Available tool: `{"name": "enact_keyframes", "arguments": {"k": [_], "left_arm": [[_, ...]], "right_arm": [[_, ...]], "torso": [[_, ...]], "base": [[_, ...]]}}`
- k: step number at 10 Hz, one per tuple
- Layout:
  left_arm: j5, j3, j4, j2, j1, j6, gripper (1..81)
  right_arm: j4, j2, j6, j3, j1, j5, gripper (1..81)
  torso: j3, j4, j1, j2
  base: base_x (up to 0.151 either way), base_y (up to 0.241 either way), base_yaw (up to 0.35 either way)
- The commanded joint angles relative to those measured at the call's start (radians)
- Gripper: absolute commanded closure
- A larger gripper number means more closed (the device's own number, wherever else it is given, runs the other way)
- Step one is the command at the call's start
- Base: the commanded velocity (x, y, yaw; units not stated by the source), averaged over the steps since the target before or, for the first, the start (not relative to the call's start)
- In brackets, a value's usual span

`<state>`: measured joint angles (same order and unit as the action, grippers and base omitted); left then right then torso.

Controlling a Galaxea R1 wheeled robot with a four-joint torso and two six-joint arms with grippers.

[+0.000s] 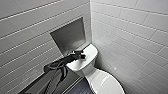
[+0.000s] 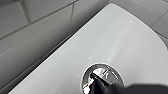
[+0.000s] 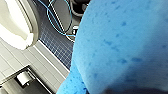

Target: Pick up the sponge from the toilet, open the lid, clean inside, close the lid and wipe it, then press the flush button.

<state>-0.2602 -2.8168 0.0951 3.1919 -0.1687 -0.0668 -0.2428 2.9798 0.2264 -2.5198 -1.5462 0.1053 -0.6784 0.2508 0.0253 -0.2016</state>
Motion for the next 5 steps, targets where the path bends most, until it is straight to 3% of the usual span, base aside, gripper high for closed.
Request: {"name": "enact_keyframes", "arguments": {"k": [1, 3, 5], "left_arm": [[-0.119, -0.009, 0.067, 0.037, 0.2, 0.001, 81.1], [-0.185, 0.122, 0.136, 0.001, 0.231, 0.002, 81.1], [-0.183, 0.376, 0.158, -0.116, 0.232, -0.001, 81.1]], "right_arm": [[0.002, 0.014, -0.001, 0.02, -0.027, -0.092, 81.1], [0.002, 0.014, -0.001, 0.018, -0.024, -0.093, 81.1], [0.002, 0.014, -0.001, 0.018, -0.019, -0.093, 81.1]], "torso": [[0.0, 0.0, 0.0, 0.0], [0.0, 0.0, 0.0, 0.0], [0.0, 0.0, 0.0, 0.0]], "base": [[0.0, 0.0, 0.0], [0.0, 0.0, 0.0], [0.0, 0.0, 0.0]]}}
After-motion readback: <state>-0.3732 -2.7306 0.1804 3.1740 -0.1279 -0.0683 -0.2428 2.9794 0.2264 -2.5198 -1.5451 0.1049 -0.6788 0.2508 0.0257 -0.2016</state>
